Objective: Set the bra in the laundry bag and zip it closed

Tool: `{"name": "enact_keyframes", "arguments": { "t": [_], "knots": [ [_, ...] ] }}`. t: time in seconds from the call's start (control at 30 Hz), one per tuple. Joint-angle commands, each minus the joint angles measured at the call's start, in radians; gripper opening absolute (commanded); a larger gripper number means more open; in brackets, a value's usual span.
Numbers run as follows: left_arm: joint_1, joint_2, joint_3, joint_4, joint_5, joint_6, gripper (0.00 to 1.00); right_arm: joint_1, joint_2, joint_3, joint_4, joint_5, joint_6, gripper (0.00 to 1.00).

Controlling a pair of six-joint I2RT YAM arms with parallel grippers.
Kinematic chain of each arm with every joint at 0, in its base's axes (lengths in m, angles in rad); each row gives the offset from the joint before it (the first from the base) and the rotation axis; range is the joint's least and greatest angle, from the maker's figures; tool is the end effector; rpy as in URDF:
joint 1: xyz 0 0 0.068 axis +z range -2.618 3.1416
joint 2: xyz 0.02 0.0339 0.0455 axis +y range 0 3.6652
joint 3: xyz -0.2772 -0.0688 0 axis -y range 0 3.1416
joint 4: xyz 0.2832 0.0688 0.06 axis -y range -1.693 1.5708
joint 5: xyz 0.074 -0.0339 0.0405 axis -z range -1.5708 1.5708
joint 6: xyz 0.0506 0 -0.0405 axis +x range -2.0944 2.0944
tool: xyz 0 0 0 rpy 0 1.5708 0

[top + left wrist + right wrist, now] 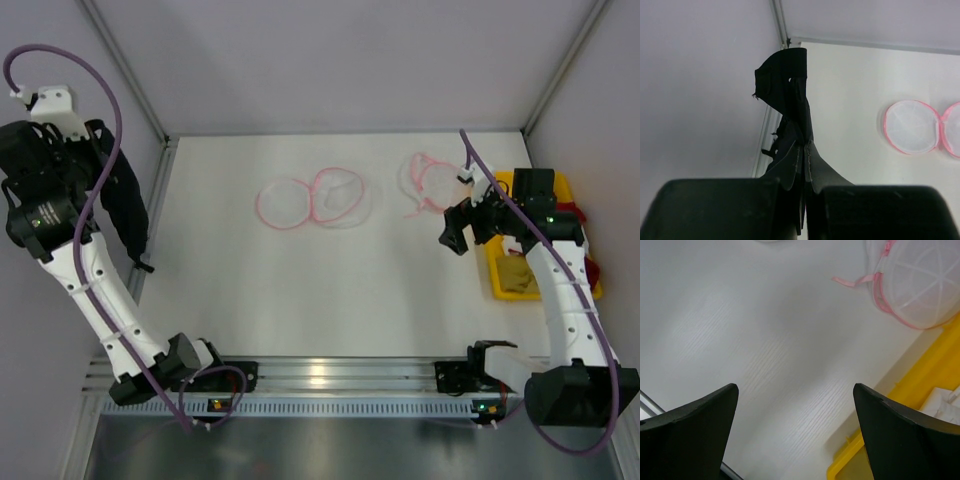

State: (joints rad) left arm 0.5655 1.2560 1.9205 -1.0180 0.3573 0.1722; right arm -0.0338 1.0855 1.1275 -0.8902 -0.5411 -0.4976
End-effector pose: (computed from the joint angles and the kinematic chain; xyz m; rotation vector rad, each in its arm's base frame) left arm 0.2071 0.1105 0.5569 -0.1360 1.8993 0.1565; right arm 0.2495 0.0176 0.3425 -0.7587 2.1701 0.3850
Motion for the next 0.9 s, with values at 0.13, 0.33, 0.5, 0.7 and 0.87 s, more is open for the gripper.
{"name": "enact_keyframes", "arguments": {
  "t": [0.13,0.33,0.5,0.7,0.87],
  "knots": [
    [0.005,-0.046,-0.081,-0.002,0.195,0.052,0.00,-0.012,-0.007,0.008,0.019,-0.037,-0.006,0.99],
    [-0.090,-0.070,-0.288,-0.001,0.181,0.047,0.00,-0.012,-0.003,0.003,0.022,-0.036,-0.005,0.99],
    [-0.361,-0.118,-0.447,0.068,0.013,-0.002,0.00,-0.012,-0.009,-0.012,0.022,-0.028,-0.004,0.99],
    [-0.542,-0.135,-0.603,0.150,-0.021,-0.117,0.00,-0.012,-0.030,-0.047,0.025,-0.011,-0.013,0.99],
    [-0.738,-0.129,-0.707,0.275,-0.052,-0.210,0.00,-0.012,-0.035,-0.069,0.020,0.007,-0.021,0.99]
  ]
}}
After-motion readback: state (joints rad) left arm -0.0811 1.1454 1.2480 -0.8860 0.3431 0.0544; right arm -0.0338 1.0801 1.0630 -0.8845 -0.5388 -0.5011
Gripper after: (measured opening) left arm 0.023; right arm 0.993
